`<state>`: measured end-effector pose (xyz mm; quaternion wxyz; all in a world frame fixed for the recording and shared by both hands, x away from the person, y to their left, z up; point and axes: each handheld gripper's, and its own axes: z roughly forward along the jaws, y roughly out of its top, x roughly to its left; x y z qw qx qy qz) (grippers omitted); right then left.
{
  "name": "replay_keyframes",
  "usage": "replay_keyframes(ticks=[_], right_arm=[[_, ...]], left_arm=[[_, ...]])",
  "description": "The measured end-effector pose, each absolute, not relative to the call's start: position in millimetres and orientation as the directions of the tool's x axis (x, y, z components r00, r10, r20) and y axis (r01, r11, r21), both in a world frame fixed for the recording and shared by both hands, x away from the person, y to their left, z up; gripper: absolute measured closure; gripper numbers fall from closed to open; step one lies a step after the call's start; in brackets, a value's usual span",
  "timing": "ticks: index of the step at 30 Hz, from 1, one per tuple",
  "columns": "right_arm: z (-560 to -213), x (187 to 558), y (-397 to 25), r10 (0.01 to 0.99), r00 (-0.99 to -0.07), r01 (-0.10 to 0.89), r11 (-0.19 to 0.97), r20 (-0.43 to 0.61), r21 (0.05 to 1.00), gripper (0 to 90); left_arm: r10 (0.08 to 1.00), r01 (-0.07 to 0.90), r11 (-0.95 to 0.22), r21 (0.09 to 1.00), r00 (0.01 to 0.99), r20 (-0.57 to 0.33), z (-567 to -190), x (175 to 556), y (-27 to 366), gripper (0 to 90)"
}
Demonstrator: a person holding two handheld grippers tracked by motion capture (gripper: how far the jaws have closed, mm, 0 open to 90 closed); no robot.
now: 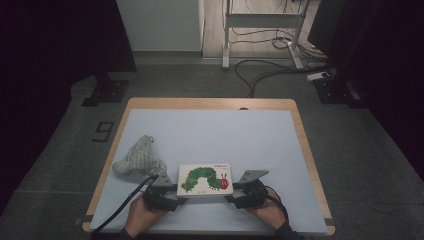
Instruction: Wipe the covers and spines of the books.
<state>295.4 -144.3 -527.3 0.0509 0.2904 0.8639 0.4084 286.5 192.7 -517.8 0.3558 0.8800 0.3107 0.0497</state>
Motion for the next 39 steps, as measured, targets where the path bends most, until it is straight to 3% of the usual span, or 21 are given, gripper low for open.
replay_keyframes(ticks=[21,33,39], right_arm=[[-528.4,288.5,-142.4,0.539,-0.835,0.432,0.516,0.111,0.74,38.0],[-529.4,286.7,-140.3,0.56,-0.826,0.416,0.519,0.071,0.747,44.2],[-529.9,294.4,-140.6,0.565,-0.821,0.422,0.506,0.08,0.752,49.9]], left_arm=[[0.582,0.474,-0.575,0.667,0.81,-0.075,-520.1,279.9,193.7,32.8],[0.584,0.47,-0.571,0.673,0.809,-0.07,-519.2,282.1,197.9,46.2],[0.59,0.476,-0.551,0.685,0.803,-0.082,-520.5,294.5,197.7,46.8]])
